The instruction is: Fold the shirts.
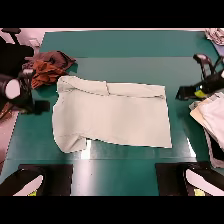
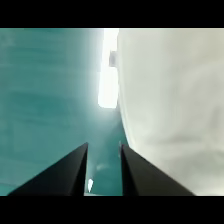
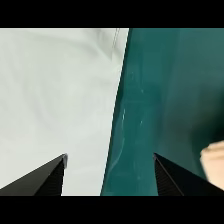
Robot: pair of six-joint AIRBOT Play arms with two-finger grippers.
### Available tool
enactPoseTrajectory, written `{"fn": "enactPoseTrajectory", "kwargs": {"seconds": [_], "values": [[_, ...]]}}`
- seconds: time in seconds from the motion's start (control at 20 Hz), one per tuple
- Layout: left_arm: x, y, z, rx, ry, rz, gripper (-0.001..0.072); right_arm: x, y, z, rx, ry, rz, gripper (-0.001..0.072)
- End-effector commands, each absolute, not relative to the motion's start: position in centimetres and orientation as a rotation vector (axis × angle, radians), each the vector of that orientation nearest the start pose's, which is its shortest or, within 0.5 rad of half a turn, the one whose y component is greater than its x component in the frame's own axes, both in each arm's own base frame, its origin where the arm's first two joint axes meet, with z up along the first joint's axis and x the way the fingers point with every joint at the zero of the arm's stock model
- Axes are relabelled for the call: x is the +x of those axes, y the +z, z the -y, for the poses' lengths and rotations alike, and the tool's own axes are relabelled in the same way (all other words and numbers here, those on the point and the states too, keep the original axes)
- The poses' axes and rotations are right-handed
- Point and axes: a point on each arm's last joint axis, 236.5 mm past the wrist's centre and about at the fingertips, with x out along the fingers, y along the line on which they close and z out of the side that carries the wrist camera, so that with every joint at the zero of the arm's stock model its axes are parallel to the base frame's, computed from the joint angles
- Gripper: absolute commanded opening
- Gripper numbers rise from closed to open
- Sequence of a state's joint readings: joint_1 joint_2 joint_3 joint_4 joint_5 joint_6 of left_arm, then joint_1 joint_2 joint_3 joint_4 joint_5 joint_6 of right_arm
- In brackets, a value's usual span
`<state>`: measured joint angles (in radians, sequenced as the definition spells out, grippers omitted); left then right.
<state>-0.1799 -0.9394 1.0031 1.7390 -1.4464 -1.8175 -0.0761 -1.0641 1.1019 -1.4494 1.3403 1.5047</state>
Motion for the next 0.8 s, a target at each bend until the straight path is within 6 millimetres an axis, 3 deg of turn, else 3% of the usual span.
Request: {"fn": "enactPoseTrajectory", "kwargs": {"seconds": [0.0, 0.1, 0.15, 0.2, 0.3, 0.35, 0.45, 0.5, 0.6, 0.75], "values": [[21.3, 3.9, 4.7, -0.071, -0.027, -1.43, 0.0255, 27.5, 2.6, -0.9, 0.207, 0.057, -1.328, 0.0616], [20.5, 3.5, 5.1, -0.161, -0.034, -1.403, 0.0254, 26.1, 1.9, -1.3, 0.338, 0.054, -1.312, 0.0617], [20.5, 3.2, 4.4, -0.209, 0.002, -1.388, 0.025, 25.7, 1.8, -1.6, 0.395, 0.058, -1.298, 0.0617], [20.6, 2.9, 3.0, -0.297, 0.086, -1.371, 0.0144, 25.2, 1.6, -2.1, 0.436, 0.071, -1.291, 0.0616], [20.3, 2.3, 2.9, -0.477, 0.081, -1.377, 0.0137, 24.1, 0.9, -2.2, 0.442, 0.062, -1.3, 0.0616], [21.1, 2.2, 3.7, -0.565, 0.063, -1.346, 0.0137, 23.6, 0.4, -2.3, 0.443, 0.064, -1.31, 0.0616], [21.6, 1.4, 4.4, -0.57, 0.01, -1.332, 0.016, 22.7, -0.6, -3.1, 0.423, 0.085, -1.351, 0.0617], [21.5, 0.6, 4.1, -0.564, 0.023, -1.344, 0.0284, 22.4, -0.9, -3.3, 0.403, 0.093, -1.367, 0.0617], [21.9, -0.6, 3.3, -0.563, 0.068, -1.343, 0.0678, 22.3, -1.3, -4.0, 0.382, 0.117, -1.394, 0.0617], [22.4, -1.5, 1.8, -0.579, 0.167, -1.339, 0.0707, 22.1, -2.2, -4.4, 0.383, 0.131, -1.439, 0.0617]]}}
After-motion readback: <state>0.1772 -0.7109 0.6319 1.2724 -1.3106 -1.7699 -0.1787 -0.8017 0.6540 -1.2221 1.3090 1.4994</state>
